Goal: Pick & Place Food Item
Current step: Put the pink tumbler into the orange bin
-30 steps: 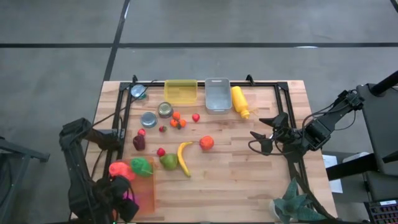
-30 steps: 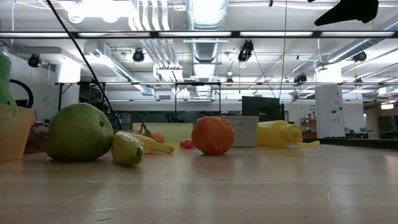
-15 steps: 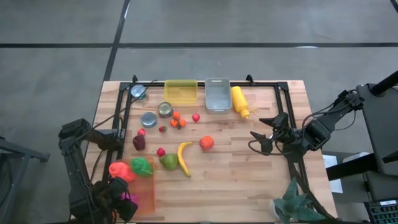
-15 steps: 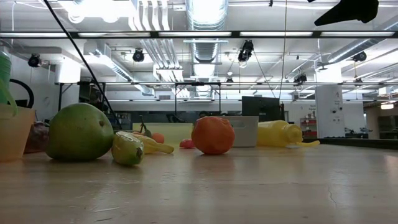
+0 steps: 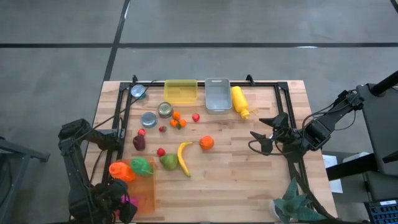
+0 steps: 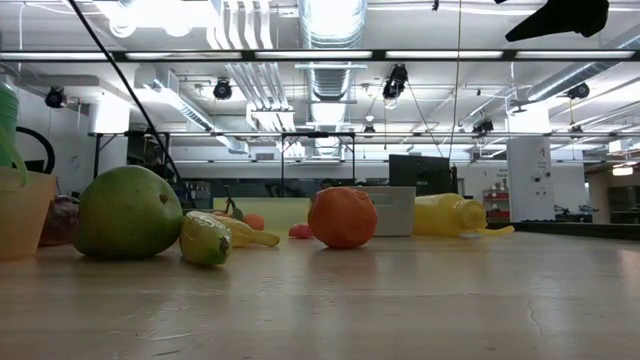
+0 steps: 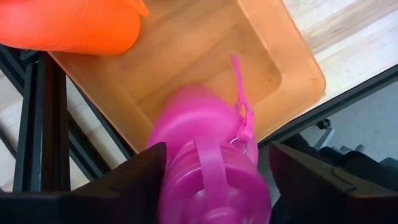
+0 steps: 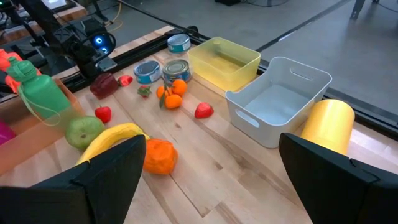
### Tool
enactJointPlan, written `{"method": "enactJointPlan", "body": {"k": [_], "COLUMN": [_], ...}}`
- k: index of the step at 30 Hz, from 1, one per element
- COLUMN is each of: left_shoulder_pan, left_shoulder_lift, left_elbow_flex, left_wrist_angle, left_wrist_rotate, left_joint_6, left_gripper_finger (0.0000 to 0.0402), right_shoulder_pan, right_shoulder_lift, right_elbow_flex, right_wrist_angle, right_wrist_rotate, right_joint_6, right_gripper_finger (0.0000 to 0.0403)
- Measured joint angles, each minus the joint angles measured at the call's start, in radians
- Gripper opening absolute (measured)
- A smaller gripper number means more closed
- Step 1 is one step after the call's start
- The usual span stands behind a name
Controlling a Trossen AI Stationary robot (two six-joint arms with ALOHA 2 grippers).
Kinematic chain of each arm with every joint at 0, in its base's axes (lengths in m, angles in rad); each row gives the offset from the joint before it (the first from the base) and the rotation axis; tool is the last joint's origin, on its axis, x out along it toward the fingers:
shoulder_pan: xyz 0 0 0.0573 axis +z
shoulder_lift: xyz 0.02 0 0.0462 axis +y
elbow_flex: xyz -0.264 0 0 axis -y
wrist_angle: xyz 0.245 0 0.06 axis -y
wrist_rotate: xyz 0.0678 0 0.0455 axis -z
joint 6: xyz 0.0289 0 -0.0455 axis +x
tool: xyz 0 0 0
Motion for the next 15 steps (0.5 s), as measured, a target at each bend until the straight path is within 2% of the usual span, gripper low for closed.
{"method": "enactJointPlan", "body": {"k": [7, 15], "left_shoulder_pan": [0.000, 0.000], "left_shoulder_lift": [-0.001, -0.004], "left_elbow_flex": [0.001, 0.059], "left_wrist_angle": [0.005, -0.001], "left_wrist_rotate": [-0.004, -0.019], "left_joint_6": [0.000, 0.000], "left_gripper_finger": [0.0335, 0.0342], "right_shoulder_pan": [0.001, 0.001], "right_shoulder_lift": [0.000, 0.000], "right_elbow_flex": [0.000, 0.000], "right_wrist_angle": [0.000, 0.000], "right_wrist_rotate": [0.000, 0.000], "right_joint_6": [0.000, 0.000], "right_gripper_finger": [0.0364, 0.0364]}}
